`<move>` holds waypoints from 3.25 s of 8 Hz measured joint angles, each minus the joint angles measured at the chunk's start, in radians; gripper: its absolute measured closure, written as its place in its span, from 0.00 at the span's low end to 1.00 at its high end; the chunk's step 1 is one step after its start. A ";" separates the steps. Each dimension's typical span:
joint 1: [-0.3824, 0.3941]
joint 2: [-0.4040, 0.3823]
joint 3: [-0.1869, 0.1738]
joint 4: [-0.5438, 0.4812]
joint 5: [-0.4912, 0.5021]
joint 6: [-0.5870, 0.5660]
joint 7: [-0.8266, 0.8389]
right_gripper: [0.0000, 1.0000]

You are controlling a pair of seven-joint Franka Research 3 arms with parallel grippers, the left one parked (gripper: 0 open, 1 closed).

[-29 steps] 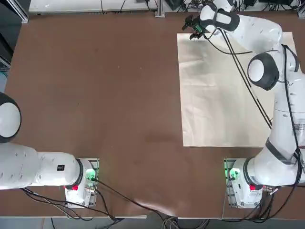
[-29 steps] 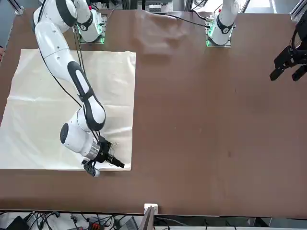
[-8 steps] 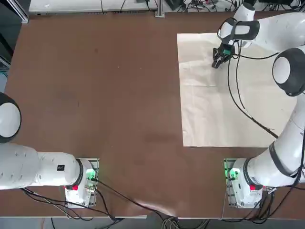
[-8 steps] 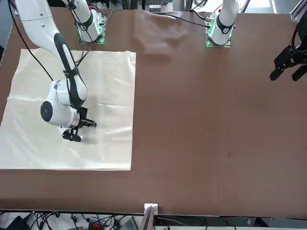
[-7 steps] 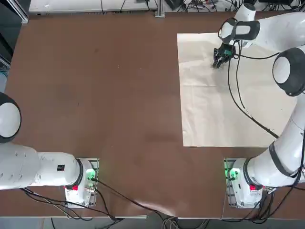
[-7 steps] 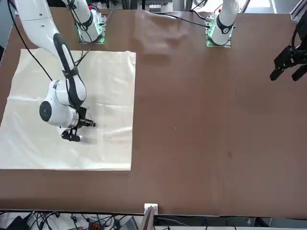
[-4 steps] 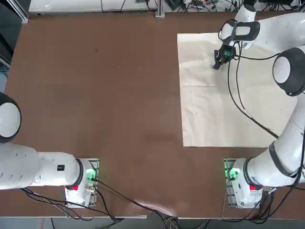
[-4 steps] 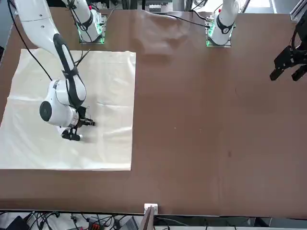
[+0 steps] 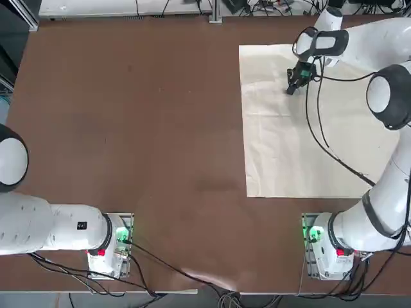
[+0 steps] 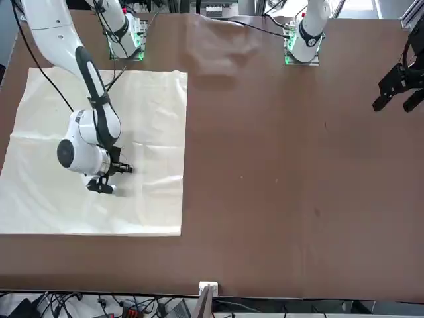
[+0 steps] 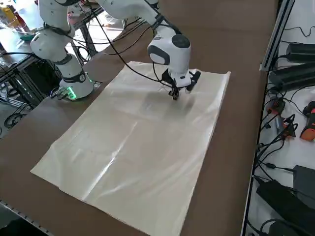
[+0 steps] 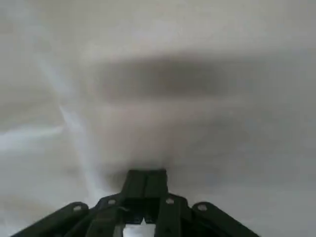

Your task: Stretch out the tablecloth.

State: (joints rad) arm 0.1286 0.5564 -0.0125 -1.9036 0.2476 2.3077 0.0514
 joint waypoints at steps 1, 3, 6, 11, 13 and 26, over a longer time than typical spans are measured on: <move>0.007 0.001 0.000 0.000 0.000 0.001 0.000 0.99; 0.018 0.002 0.004 0.000 0.002 0.009 0.000 0.99; 0.036 0.006 0.008 0.003 0.029 0.026 0.001 0.99; 0.082 0.042 0.012 0.057 0.091 0.035 0.002 0.99; 0.101 0.061 0.012 0.086 0.120 0.035 0.002 0.99; 0.236 0.181 0.013 0.273 0.283 0.036 0.006 0.99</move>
State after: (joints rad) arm 0.3645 0.7378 0.0001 -1.6307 0.5302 2.3441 0.0572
